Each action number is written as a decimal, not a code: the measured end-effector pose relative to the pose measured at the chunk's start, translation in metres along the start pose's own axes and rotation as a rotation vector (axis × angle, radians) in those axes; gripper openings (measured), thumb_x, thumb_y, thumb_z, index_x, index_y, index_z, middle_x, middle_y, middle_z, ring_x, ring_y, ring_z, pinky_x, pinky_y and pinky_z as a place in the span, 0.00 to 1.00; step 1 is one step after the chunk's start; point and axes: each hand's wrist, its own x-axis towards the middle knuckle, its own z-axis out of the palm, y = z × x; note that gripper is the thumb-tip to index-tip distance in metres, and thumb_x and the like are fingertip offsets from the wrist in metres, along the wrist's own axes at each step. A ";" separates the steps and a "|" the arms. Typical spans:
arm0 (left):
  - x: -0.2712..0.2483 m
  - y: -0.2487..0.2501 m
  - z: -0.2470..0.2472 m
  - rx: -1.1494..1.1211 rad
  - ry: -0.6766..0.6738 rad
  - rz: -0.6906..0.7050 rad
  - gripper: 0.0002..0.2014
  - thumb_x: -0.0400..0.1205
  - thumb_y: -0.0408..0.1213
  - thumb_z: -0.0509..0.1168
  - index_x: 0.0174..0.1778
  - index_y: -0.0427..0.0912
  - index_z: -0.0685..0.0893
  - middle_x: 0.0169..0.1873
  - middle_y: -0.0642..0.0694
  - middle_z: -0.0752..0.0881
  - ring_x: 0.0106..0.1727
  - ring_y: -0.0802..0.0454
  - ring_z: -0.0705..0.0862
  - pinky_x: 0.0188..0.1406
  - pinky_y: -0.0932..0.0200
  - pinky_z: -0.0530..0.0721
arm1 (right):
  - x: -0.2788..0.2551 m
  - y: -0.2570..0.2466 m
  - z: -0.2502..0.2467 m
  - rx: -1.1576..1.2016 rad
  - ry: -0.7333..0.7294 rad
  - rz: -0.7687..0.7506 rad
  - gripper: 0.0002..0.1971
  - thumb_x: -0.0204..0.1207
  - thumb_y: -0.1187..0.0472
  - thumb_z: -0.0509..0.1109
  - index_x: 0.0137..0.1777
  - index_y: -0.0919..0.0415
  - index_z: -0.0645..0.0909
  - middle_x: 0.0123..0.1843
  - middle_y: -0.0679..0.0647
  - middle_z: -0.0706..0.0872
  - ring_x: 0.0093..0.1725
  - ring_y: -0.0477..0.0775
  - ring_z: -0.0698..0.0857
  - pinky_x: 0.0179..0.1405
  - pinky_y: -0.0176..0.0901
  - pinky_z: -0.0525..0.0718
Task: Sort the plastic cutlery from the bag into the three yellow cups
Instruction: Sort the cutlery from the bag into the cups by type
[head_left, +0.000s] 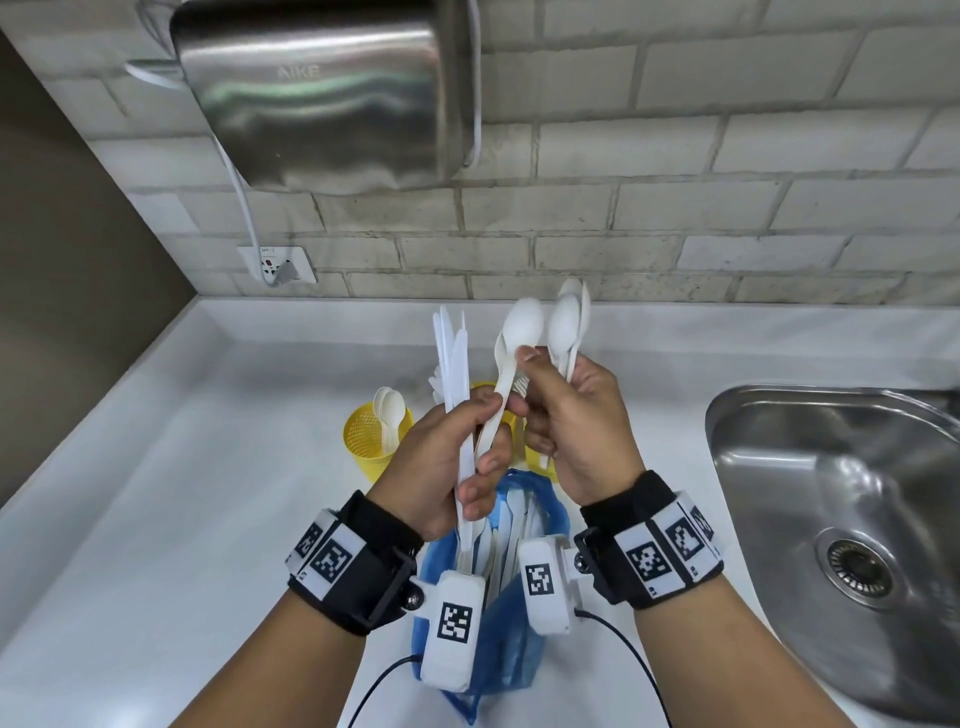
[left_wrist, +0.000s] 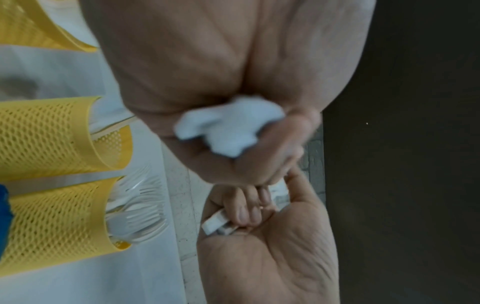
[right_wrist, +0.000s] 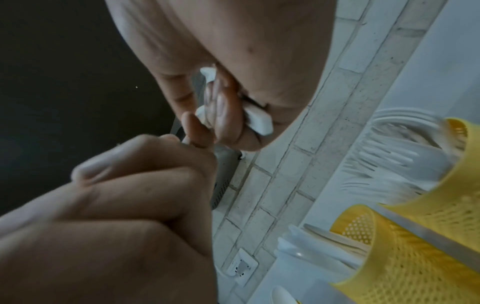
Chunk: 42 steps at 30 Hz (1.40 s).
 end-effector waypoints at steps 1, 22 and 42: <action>0.000 0.000 0.001 0.015 0.009 0.008 0.15 0.90 0.42 0.56 0.45 0.45 0.86 0.25 0.42 0.66 0.14 0.54 0.58 0.15 0.69 0.61 | 0.000 0.003 0.000 -0.035 -0.012 0.023 0.10 0.86 0.56 0.71 0.48 0.62 0.82 0.26 0.52 0.76 0.20 0.47 0.68 0.17 0.35 0.61; 0.013 0.003 -0.010 0.235 0.259 0.400 0.13 0.92 0.46 0.57 0.46 0.45 0.81 0.26 0.49 0.62 0.24 0.53 0.61 0.23 0.59 0.65 | 0.001 0.027 -0.012 0.086 0.170 0.070 0.08 0.89 0.60 0.66 0.47 0.57 0.73 0.27 0.51 0.65 0.21 0.47 0.64 0.19 0.38 0.70; 0.005 0.010 -0.048 0.228 0.427 0.519 0.23 0.86 0.39 0.69 0.25 0.50 0.69 0.19 0.52 0.64 0.20 0.52 0.61 0.23 0.62 0.64 | 0.006 0.052 0.014 -0.225 0.066 0.105 0.17 0.89 0.52 0.66 0.43 0.65 0.77 0.22 0.52 0.72 0.18 0.52 0.70 0.22 0.43 0.72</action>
